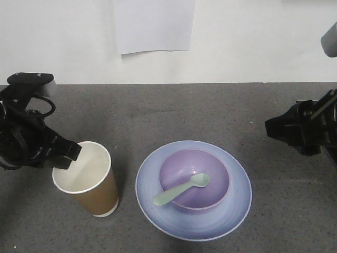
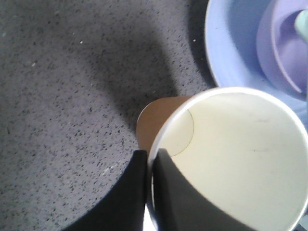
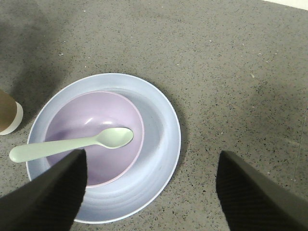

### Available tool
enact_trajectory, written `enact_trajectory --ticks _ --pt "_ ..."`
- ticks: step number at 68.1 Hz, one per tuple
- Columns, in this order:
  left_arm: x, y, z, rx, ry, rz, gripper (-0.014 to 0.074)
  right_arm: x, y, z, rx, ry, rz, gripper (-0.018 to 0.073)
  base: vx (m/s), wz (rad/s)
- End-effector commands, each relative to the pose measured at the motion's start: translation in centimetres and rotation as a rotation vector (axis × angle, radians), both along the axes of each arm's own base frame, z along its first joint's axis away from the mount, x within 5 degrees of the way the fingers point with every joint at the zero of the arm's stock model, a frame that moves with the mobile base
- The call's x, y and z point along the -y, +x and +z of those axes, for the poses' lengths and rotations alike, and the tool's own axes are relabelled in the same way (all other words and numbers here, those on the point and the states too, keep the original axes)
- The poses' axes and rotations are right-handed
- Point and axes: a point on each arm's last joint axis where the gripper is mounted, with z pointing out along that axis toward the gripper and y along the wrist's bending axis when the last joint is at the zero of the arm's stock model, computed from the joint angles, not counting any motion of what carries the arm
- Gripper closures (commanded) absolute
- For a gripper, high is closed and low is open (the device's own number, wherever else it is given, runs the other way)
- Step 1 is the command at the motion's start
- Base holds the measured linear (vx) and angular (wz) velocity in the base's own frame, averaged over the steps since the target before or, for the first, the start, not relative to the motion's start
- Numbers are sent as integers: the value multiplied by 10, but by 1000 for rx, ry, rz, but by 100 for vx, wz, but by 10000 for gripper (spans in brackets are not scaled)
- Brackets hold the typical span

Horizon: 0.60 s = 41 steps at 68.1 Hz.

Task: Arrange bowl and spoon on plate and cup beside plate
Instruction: 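Slide the paper cup with the left gripper toward the plate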

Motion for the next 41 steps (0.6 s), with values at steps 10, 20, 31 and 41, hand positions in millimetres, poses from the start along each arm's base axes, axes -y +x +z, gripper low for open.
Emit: enact_trajectory --ticks 10,20,31,41 --pt "3 -2 15 72 -49 1 603 1 0 14 92 37 -6 13 0 0" --pt "3 -2 14 69 -48 2 598 1 0 14 91 38 -6 13 0 0" --pt "4 0 10 39 -41 1 573 1 0 14 91 40 -6 13 0 0" --pt "5 4 5 20 -36 1 485 1 -1 14 89 39 -6 13 0 0"
